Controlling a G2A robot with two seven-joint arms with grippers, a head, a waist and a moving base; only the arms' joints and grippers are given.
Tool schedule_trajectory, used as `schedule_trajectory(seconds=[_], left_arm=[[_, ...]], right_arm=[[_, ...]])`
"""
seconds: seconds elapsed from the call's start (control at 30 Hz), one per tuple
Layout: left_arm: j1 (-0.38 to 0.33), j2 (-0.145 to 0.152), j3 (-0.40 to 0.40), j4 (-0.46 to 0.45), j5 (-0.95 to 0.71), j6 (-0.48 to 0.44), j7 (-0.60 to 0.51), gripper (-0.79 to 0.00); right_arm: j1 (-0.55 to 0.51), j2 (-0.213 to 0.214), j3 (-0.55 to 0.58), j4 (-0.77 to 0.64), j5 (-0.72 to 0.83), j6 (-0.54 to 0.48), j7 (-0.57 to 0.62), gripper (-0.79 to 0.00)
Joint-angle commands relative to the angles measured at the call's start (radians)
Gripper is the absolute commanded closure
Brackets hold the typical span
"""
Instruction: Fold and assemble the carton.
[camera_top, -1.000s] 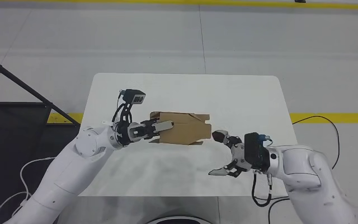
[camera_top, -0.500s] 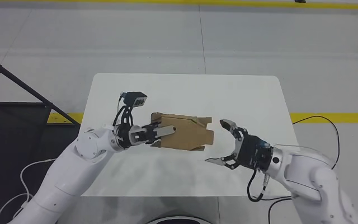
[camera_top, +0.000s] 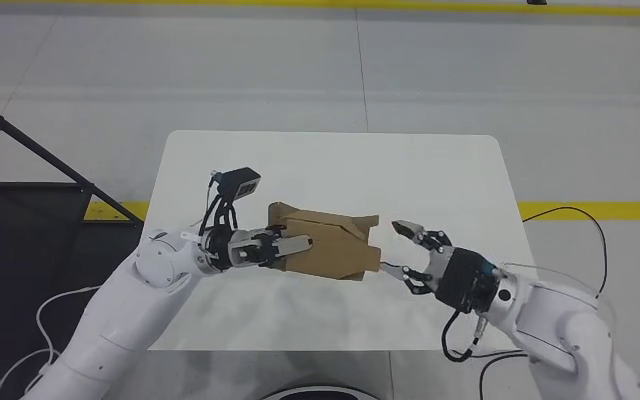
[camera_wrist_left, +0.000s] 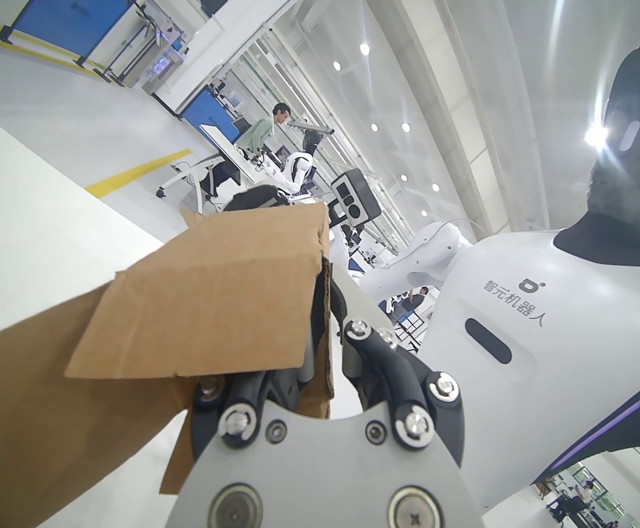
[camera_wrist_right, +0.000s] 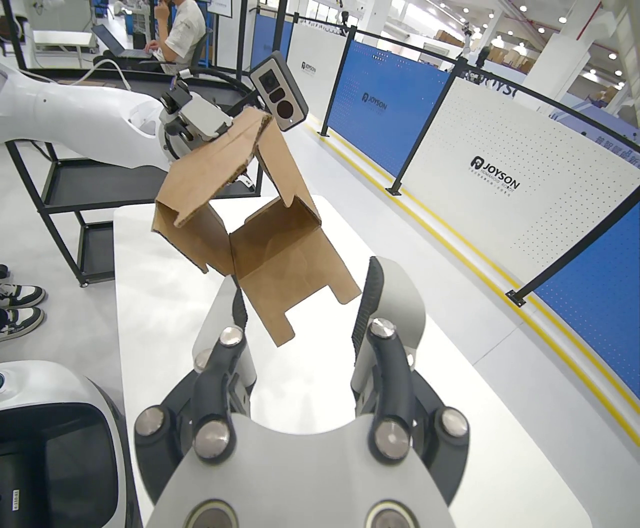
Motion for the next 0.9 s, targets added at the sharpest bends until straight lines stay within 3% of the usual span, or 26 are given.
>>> schedule_trajectory(seconds=[0.0,0.23,0.5,0.87], left_arm=[[0.001,-0.001,-0.003,0.001,-0.001,-0.002,-0.002,0.0],[0.006,-0.005,-0.014,0.002,0.001,-0.011,-0.002,0.0],[0.0,-0.012,-0.01,0.001,-0.002,-0.004,-0.017,0.0],[-0.009,-0.02,-0.003,0.003,-0.022,0.0,-0.054,0.0]], right_arm=[[0.003,0.001,-0.004,-0.001,-0.002,-0.019,-0.009,-0.471],[0.016,0.002,-0.025,-0.012,-0.022,-0.063,-0.023,-0.459],[0.015,0.003,-0.036,-0.031,-0.028,-0.074,-0.021,-0.388],[0.022,0.003,-0.05,-0.028,-0.03,-0.038,0.007,-0.308]])
